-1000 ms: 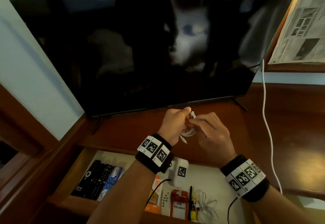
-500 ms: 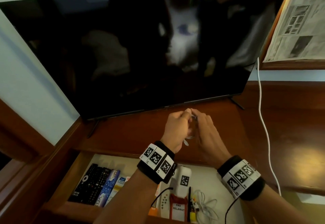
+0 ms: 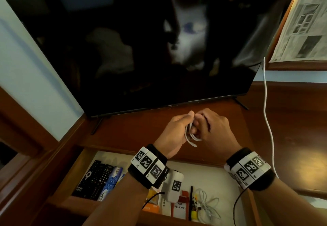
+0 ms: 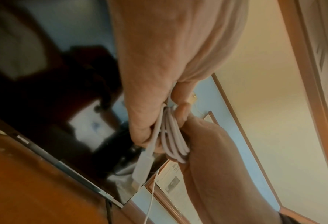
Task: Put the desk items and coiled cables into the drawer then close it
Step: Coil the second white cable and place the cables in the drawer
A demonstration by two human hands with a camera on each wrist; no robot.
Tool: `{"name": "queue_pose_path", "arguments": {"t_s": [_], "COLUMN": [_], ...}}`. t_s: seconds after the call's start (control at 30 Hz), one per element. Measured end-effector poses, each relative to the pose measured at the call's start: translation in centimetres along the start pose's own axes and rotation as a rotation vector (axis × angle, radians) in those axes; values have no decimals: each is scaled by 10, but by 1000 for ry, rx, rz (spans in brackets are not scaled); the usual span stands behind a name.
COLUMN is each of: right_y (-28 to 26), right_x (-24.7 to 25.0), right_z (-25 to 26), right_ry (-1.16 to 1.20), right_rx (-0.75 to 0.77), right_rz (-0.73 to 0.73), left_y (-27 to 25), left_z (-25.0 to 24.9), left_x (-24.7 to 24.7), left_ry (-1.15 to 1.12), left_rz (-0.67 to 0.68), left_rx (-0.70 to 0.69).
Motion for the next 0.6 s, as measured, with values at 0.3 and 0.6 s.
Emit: {"name": "queue_pose_path", "arguments": {"t_s": [0.3, 0.6], "right_y": [1, 0], "right_x": [12, -8], "right_z": [-4, -8], "right_ry": [-20, -146], "right_rx": [-23, 1], "right_rz": [-123, -96], "left_y": [-32, -24], "left_z": [6, -13], "left_x": [26, 13], "left_ry": [273, 485], "left_rz": [-51, -165], "left_rx": [82, -153]}}
Point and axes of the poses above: each hand's wrist, its own y-axis towards the middle knuckle, its own x-axis out of the back of the hand, z = x × y, the point moved 2 cm from there along y, towards the middle knuckle, and after that the axes turned 13 degrees about z, right-handed, at the moved point
